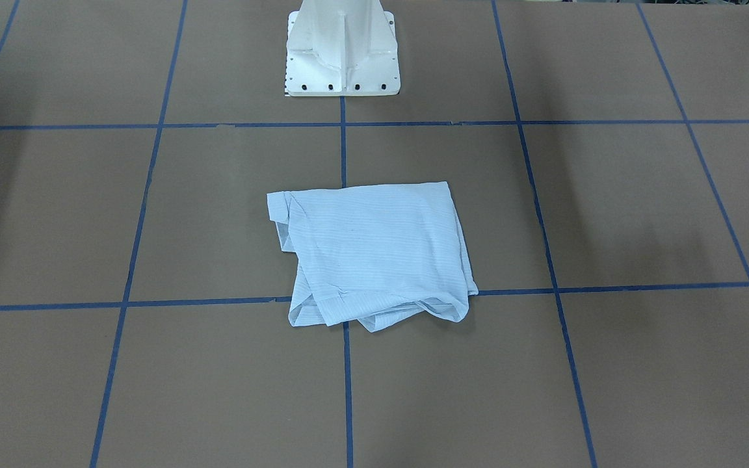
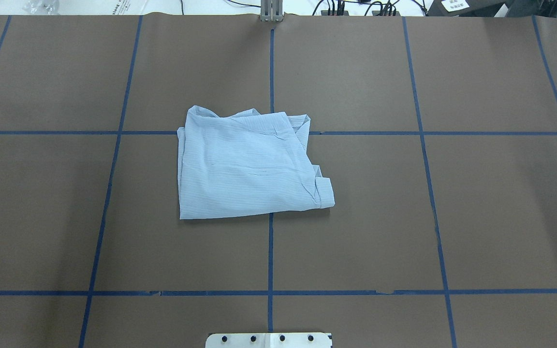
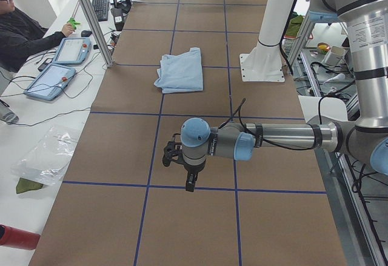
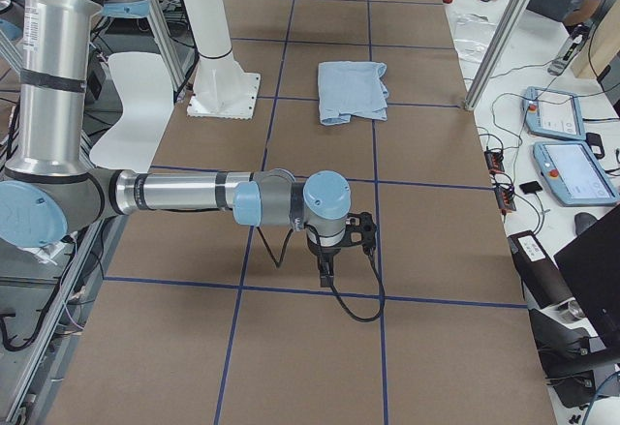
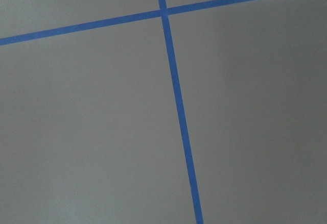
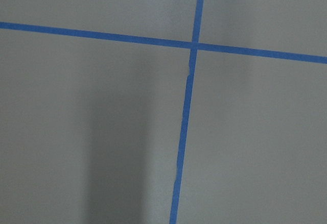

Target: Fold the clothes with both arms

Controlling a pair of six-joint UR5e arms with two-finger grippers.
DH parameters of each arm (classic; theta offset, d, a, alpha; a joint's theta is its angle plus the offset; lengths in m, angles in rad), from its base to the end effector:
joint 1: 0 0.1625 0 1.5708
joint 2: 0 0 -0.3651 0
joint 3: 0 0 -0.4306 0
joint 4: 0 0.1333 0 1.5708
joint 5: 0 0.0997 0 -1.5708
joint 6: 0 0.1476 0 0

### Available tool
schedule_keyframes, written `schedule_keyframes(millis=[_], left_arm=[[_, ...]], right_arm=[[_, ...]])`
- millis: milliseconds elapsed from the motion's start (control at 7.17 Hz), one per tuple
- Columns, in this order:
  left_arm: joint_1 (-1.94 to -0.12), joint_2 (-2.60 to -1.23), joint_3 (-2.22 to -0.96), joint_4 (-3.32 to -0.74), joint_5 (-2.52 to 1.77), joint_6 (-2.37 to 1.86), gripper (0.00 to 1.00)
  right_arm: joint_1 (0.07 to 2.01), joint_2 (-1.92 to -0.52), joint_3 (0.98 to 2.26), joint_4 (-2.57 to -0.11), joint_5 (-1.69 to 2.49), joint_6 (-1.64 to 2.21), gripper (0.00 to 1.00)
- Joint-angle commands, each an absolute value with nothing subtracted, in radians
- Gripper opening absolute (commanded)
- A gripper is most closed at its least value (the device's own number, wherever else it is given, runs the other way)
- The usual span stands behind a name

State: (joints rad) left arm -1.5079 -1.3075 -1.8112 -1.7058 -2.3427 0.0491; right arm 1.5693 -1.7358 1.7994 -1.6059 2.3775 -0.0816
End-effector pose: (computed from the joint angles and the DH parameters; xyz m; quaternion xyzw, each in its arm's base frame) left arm -0.0022 -0.4474 0.6188 0.0493 0.3762 0.0728 0.9224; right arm 0.0260 -0.4724 0.5945 0.0288 -0.3916 -0.0438 0.9186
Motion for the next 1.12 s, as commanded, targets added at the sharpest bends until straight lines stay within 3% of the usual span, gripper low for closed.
schedule_keyframes(millis=[0, 977], left_arm=[[-1.508, -1.313, -1.813, -1.706, -2.345, 0.049, 1.00], [-1.508, -1.321, -1.828, -1.707, -2.349, 0.049, 1.00]], right_arm=[[1.569, -1.741, 1.798, -1.614, 2.379, -0.081, 1.00], [1.569, -1.752, 1.798, -1.612, 2.379, -0.081, 1.00]])
